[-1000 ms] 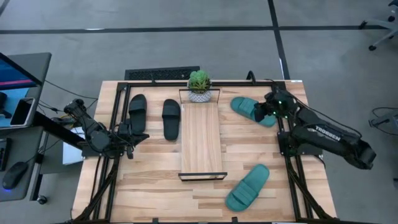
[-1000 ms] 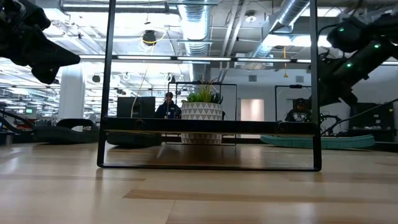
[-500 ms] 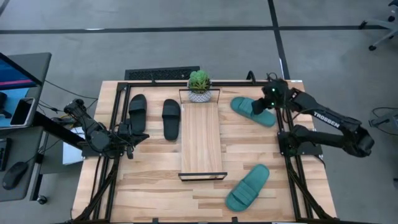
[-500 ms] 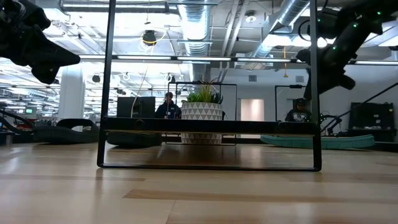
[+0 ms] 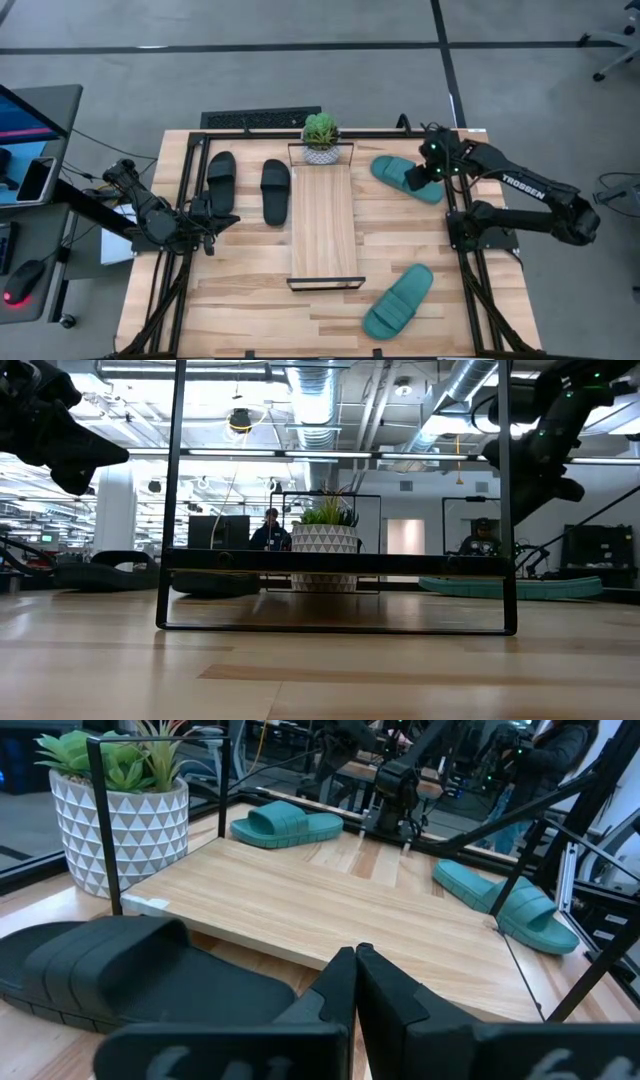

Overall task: Pick and place slides into the shelf
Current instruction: Put the top green slide on the shelf

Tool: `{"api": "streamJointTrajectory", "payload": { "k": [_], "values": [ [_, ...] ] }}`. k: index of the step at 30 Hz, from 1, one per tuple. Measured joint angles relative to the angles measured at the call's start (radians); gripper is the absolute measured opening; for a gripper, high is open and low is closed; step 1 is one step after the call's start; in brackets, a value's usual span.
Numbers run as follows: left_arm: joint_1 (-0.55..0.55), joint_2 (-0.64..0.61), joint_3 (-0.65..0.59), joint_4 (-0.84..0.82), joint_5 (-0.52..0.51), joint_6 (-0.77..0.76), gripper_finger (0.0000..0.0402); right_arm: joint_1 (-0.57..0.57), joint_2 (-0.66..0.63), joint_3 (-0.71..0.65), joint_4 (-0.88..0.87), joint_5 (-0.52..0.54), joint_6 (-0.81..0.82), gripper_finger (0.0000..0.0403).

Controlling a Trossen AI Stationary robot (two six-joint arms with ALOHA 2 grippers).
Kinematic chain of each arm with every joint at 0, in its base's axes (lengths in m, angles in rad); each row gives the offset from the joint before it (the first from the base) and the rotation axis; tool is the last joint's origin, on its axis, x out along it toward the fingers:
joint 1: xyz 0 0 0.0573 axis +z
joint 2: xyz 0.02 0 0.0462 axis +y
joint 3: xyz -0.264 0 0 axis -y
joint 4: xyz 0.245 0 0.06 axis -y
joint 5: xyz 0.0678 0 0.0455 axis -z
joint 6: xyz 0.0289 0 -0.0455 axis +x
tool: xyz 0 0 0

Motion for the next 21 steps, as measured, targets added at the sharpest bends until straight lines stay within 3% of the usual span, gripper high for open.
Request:
{"api": "streamJointTrajectory", "payload": {
  "k": [10, 17, 21],
  "values": [
    [0.000, 0.000, 0.000, 0.000, 0.000, 0.000, 0.0000, 0.050, -0.003, 0.000, 0.000, 0.013, 0.013, 0.0052],
    [0.000, 0.000, 0.000, 0.000, 0.000, 0.000, 0.0000, 0.195, -0.034, 0.000, 0.023, 0.281, 0.043, 0.0052],
    [0.000, 0.000, 0.000, 0.000, 0.000, 0.000, 0.0000, 0.262, -0.084, -0.024, 0.099, 0.344, 0.129, 0.0052]
  ]
}}
